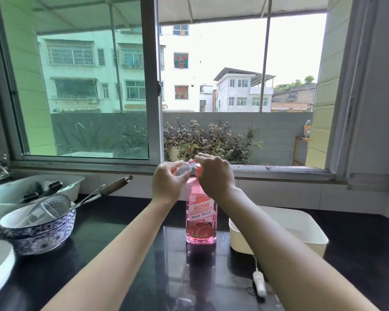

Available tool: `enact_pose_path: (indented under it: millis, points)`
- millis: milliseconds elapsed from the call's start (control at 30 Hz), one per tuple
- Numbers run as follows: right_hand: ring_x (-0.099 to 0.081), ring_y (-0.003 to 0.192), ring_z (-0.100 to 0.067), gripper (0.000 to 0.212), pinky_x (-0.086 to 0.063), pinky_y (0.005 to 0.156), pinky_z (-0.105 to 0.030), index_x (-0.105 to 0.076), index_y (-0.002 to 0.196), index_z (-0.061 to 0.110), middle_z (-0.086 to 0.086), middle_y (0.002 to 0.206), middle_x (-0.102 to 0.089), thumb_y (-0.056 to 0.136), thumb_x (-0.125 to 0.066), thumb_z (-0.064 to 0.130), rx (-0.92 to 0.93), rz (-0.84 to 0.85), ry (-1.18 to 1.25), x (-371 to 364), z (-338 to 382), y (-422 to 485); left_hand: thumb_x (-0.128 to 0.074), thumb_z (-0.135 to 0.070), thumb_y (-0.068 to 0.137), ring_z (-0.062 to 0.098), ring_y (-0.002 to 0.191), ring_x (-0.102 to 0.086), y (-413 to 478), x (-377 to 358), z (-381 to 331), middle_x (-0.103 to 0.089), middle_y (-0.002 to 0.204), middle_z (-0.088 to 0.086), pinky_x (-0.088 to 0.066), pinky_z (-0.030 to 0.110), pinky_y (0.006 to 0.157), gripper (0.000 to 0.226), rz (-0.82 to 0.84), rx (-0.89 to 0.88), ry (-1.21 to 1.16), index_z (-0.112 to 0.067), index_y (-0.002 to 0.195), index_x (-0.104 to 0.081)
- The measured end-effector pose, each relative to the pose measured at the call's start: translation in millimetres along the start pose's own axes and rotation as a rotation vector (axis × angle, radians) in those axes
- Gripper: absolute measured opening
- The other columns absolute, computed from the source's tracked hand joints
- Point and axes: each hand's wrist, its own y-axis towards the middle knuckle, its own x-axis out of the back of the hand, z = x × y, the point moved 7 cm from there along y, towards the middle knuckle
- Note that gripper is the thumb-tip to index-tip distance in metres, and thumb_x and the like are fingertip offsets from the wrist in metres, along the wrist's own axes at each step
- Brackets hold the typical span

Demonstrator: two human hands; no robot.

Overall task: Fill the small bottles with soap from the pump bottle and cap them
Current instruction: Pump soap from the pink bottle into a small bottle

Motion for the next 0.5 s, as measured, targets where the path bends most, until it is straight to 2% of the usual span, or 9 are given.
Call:
enact_pose_path:
  millis: [100, 200, 333, 400, 500]
  points:
    - [-0.07, 0.081, -0.025, 0.03, -0.059, 0.069, -0.033, -0.071, 0.102, 0.014, -0.009, 0.092, -0.074, 0.084, -0.051, 0.0, -0.039, 0.076, -0.029, 8.8, -2.3, 21.7, -0.071, -0.018, 0.077, 0.015, 0.082, -0.06, 5.7, 4.2, -6.5, -0.07, 0.107, 0.014, -0.044, 0.014, 0.064, 0.039, -0.015, -0.006, 0.0, -0.006, 0.114, -0.064]
    - [-0.07, 0.081, -0.026, 0.028, -0.059, 0.068, -0.034, -0.071, 0.098, 0.013, -0.008, 0.09, -0.074, 0.083, -0.051, 0.0, -0.056, 0.038, -0.069, 5.9, -0.4, 20.0, -0.072, -0.017, 0.077, 0.013, 0.081, -0.058, 7.1, 2.9, -3.7, -0.07, 0.108, 0.015, -0.04, 0.008, 0.061, 0.04, -0.016, -0.009, 0.01, -0.005, 0.114, -0.064]
    - [-0.071, 0.085, -0.024, 0.025, -0.059, 0.07, -0.034, -0.069, 0.102, 0.014, -0.003, 0.101, -0.074, 0.087, -0.053, 0.002, -0.051, -0.059, -0.035, -6.3, 0.3, -2.0, -0.073, -0.022, 0.075, 0.018, 0.088, -0.063, 0.4, -3.1, 3.4, -0.068, 0.111, 0.015, -0.047, 0.019, 0.069, 0.043, -0.017, -0.024, 0.004, -0.004, 0.113, -0.064]
    - [-0.07, 0.08, -0.024, 0.018, -0.057, 0.065, -0.031, -0.068, 0.096, 0.011, -0.005, 0.09, -0.073, 0.088, -0.052, 0.007, -0.038, 0.003, -0.079, -3.1, 4.3, 0.9, -0.073, -0.021, 0.075, 0.017, 0.087, -0.062, 0.2, -2.3, 1.7, -0.068, 0.109, 0.015, -0.047, 0.023, 0.071, 0.042, -0.016, -0.022, 0.005, -0.004, 0.113, -0.064]
    - [-0.067, 0.078, -0.026, 0.011, -0.052, 0.064, -0.031, -0.066, 0.087, 0.005, -0.009, 0.083, -0.07, 0.086, -0.056, 0.011, 0.001, 0.096, -0.133, 13.3, 12.4, 13.4, -0.071, -0.017, 0.077, 0.016, 0.082, -0.06, 5.3, 2.4, -3.0, -0.069, 0.107, 0.015, -0.047, 0.021, 0.069, 0.038, -0.027, -0.008, -0.011, -0.005, 0.113, -0.065]
